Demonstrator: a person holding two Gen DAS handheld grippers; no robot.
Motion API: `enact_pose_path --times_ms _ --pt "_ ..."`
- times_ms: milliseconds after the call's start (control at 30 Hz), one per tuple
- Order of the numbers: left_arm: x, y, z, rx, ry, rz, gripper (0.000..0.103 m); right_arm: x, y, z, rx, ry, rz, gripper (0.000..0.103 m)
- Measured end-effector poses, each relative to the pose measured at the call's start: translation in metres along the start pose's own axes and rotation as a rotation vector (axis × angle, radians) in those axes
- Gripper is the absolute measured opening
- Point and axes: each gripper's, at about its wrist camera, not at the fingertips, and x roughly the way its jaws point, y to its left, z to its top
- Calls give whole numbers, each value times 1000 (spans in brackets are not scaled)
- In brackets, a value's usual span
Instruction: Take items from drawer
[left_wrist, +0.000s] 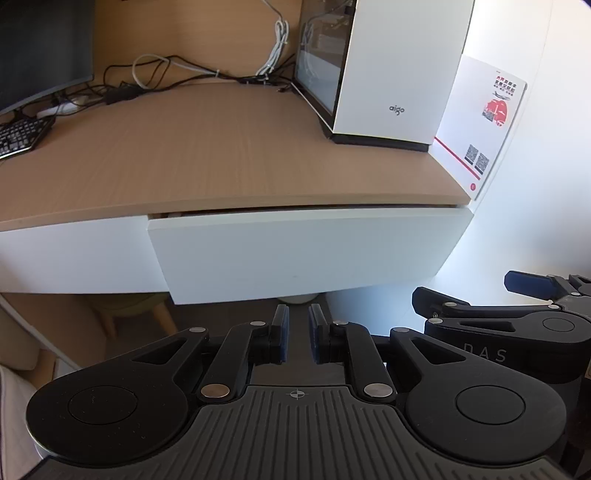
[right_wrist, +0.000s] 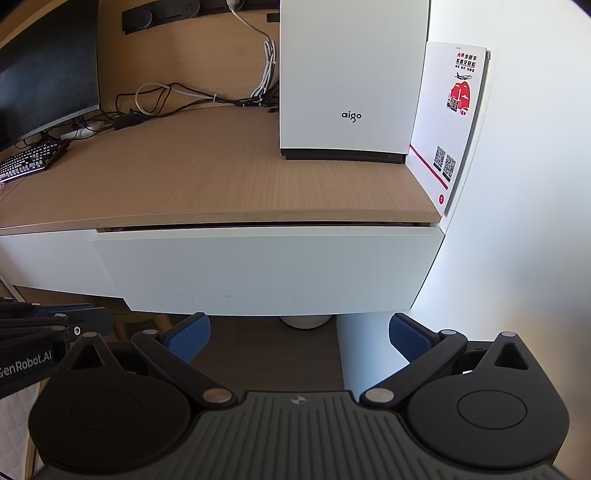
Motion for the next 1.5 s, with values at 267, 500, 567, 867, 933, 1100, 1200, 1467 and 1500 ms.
enact_pose_path --times_ms 267,500,567,867,933,1100,1200,1467,1500 --pt "0 2 2 11 1 -8 14 1 2 2 0 5 0 103" --pt "0 2 3 9 2 -10 14 3 3 4 -1 11 0 103" --pt "0 2 3 9 2 -10 14 3 3 3 -1 10 0 103" --pt "9 7 5 5 21 -22 14 9 6 6 -1 29 0 103" --pt "9 8 6 5 17 -22 14 11 6 8 2 29 0 103" --pt "10 11 7 2 19 -25 14 13 7 10 7 27 -4 103" --pt "12 12 8 -3 23 -26 14 15 9 10 3 34 -2 103" --pt "14 17 8 -15 33 -26 14 21 11 11 -1 51 3 103" --pt "15 17 8 -16 34 -26 14 21 11 11 0 53 4 103"
